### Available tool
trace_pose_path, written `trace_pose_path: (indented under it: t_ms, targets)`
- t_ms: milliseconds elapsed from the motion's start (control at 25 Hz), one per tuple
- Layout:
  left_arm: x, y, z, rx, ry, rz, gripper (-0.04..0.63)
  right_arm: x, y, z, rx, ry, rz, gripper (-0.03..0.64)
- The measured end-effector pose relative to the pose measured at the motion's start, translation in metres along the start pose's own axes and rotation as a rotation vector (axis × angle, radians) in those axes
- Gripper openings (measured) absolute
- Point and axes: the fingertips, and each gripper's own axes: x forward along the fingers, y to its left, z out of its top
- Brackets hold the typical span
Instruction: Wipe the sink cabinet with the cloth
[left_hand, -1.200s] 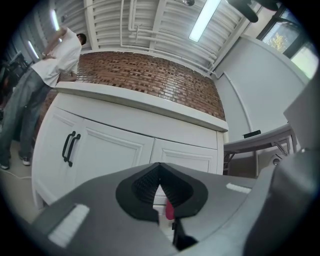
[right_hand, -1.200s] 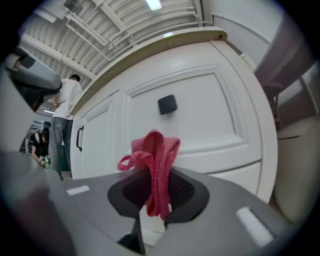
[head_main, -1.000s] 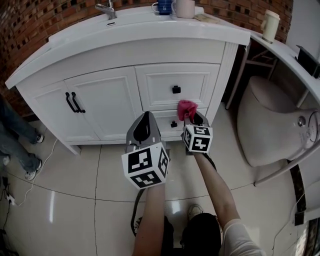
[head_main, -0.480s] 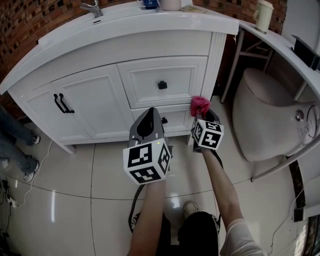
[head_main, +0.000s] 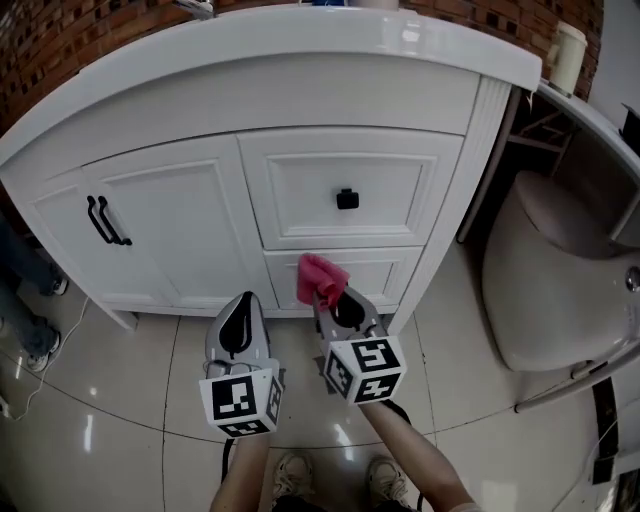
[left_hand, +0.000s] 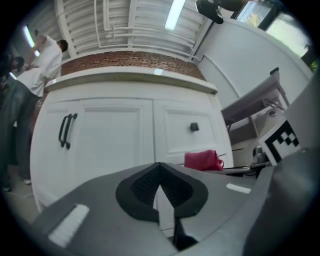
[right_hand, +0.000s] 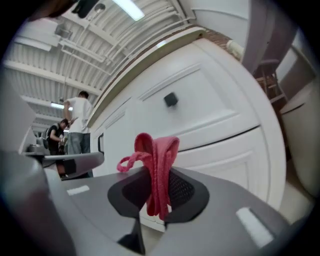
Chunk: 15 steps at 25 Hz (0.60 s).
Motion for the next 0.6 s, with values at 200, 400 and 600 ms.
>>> trace_pose_path:
  t_ms: [200,400,600]
  targets:
    - [0.018,0.036,-0.069,-0.023,0.008,0.089,0.014,0.066,0.035,-0.058,-0.158,0.057,0.096,0.063]
    - [0.028,0.007,-0.081,-0.02,-0.041,-0.002,0.014,0.052,-0.017,-0.04,-0.188,-0.002,-0.008,0.063]
    - [0.034,-0.022,-0.094,-0.01,-0.044,-0.09,0.014,0.031,-0.054,-0.034,-0.092,-0.023,-0.052,0.067]
